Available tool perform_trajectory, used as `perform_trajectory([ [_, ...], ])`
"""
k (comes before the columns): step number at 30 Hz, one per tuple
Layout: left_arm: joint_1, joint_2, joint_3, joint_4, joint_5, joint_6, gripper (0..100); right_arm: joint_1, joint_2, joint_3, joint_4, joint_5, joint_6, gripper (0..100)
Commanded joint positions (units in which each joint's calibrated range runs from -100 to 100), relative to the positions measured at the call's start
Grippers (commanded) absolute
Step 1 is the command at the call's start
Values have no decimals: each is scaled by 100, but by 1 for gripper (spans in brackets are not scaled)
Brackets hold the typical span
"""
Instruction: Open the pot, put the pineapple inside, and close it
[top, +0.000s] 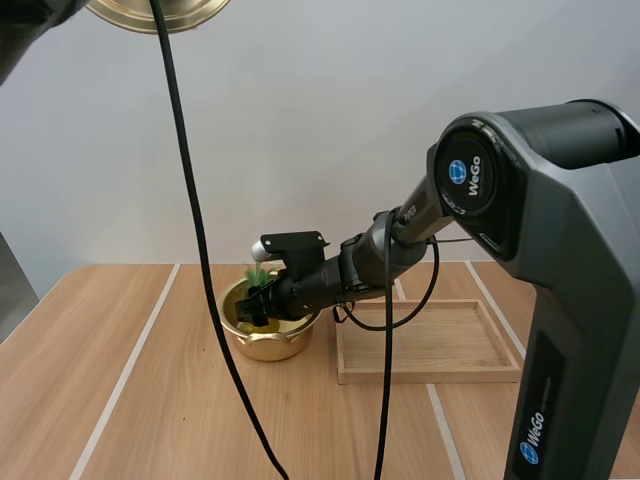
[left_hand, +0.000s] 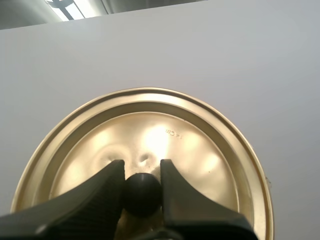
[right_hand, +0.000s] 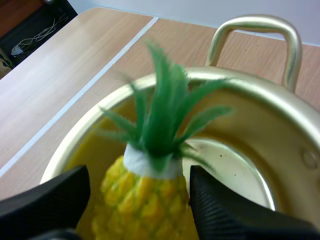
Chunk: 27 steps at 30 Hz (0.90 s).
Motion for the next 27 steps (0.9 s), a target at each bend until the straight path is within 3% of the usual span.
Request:
perform_trajectory([
  [1, -19, -44, -66, 6, -83, -53, 0, -82, 200, 275, 0, -1727, 0, 100],
  [9, -19, -44, -66, 6, -83, -53, 0, -82, -218, 275, 0, -1566, 0, 100],
  [27, -19, -44, -66, 6, -83, -53, 0, -82, -3012, 275, 0, -2078, 0, 100],
])
